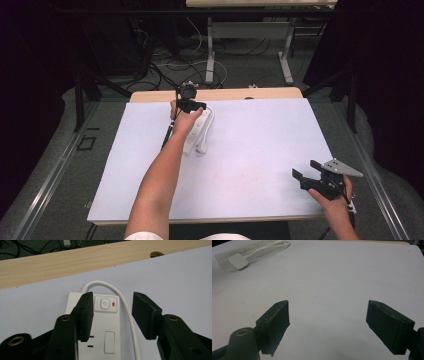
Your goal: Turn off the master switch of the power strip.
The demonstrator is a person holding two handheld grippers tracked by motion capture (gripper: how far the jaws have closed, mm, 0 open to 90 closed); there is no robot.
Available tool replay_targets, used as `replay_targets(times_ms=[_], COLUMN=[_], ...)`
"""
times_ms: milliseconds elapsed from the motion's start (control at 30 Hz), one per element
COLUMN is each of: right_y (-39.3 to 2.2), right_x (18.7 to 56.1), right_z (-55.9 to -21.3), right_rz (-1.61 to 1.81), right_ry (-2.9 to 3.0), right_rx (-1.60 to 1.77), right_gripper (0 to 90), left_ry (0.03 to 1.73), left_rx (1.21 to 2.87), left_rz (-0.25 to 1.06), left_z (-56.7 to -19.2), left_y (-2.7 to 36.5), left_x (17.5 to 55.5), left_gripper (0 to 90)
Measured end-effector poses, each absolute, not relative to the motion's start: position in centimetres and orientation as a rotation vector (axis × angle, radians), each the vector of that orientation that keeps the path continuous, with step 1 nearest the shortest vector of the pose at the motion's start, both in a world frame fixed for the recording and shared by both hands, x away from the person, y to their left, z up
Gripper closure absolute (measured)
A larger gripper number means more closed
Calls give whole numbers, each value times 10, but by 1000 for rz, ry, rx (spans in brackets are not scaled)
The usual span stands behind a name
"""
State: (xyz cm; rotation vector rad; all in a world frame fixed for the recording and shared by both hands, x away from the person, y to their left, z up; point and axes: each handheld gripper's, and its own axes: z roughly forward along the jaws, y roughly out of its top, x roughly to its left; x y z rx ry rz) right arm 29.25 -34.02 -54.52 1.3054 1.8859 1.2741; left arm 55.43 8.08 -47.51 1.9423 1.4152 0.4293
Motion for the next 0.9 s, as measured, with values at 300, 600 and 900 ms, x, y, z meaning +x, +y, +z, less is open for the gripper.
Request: replay_targets(times_ms=[300,600,900], right_y=[-340,-338,-337], right_x=[293,293,292], right_z=[-546,-546,-544], right_rz=[1271,1278,1263], right_ry=[1886,1888,1902], right_rx=[1308,1308,1297], right_gripper=[181,181,181], left_ry=[1431,1449,1455], left_rx=[1931,1908,1901], left_rz=[403,402,449], left_z=[-477,-472,-460], left_y=[94,104,110], left_x=[553,544,526], left_gripper=[449,318,0])
